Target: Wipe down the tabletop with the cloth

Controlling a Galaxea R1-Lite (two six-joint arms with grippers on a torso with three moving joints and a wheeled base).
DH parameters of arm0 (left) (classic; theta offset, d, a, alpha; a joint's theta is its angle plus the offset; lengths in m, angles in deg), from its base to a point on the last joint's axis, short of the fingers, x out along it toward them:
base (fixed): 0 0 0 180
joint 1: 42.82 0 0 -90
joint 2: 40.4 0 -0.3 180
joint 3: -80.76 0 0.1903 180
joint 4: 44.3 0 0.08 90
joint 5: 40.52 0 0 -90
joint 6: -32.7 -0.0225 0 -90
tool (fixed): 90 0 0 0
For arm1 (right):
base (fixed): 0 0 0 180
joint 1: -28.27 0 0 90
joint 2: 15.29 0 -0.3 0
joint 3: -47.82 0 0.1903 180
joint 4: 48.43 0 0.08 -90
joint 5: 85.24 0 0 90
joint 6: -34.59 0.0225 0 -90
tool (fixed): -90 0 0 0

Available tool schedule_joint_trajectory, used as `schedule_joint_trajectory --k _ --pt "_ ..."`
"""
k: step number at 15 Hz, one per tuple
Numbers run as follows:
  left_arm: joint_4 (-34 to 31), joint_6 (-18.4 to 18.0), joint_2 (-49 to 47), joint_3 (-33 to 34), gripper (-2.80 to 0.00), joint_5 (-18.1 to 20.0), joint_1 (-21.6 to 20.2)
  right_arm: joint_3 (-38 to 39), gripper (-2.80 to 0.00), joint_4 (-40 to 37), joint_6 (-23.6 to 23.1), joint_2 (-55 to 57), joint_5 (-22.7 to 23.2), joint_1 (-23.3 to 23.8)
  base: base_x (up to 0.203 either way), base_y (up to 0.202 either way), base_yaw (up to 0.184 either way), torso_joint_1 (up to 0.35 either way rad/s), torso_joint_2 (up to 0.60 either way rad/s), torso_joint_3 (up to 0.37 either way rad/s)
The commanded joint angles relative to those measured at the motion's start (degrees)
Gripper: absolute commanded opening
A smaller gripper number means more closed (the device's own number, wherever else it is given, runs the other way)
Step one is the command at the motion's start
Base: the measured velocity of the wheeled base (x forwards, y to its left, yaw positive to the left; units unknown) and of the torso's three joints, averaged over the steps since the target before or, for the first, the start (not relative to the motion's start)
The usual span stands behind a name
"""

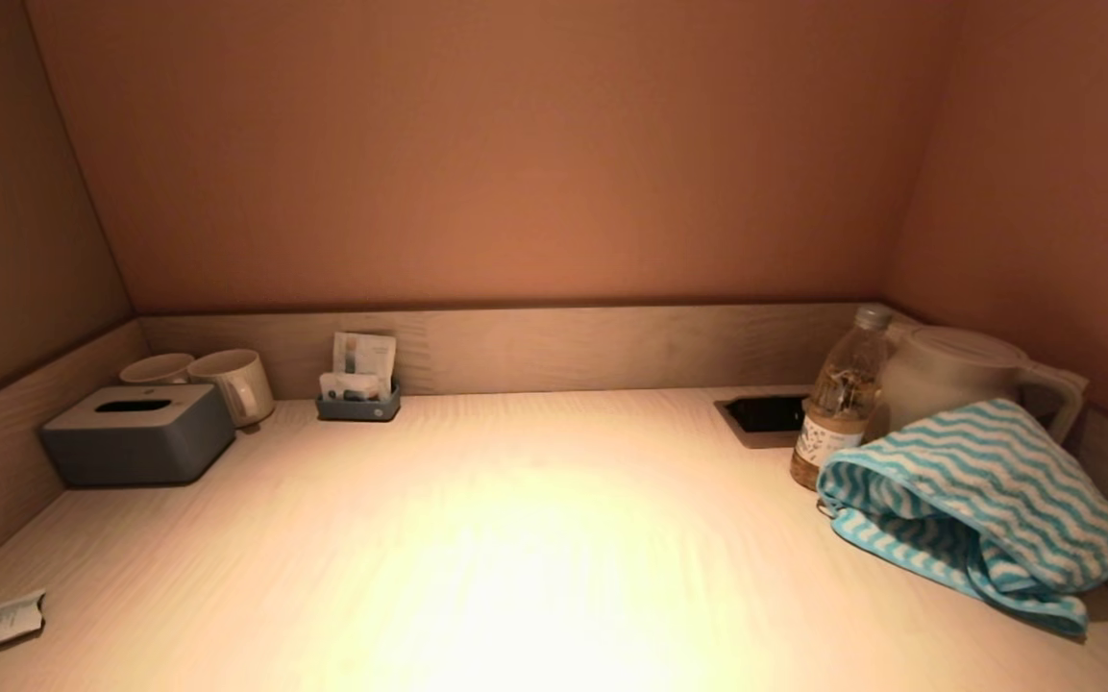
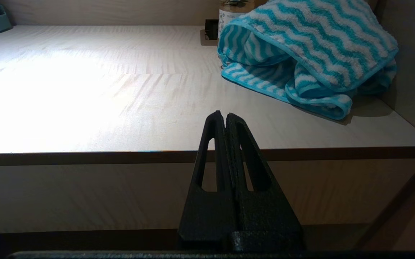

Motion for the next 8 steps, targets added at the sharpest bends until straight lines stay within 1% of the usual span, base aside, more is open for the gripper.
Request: schedule_joint_trajectory --k 1,8 --pt "0.0 0.0 0.0 0.0 -2.80 0.0 0.0 0.0 -2.80 0.0 0.0 0.0 0.1 0.0 0.000 0.000 0.000 0.000 0.00 0.000" --pt "0.0 0.0 0.0 0.0 -2.80 0.0 0.0 0.0 -2.80 -0.1 0.1 0.0 0.0 0.0 0.000 0.000 0.000 0.000 0.00 0.000"
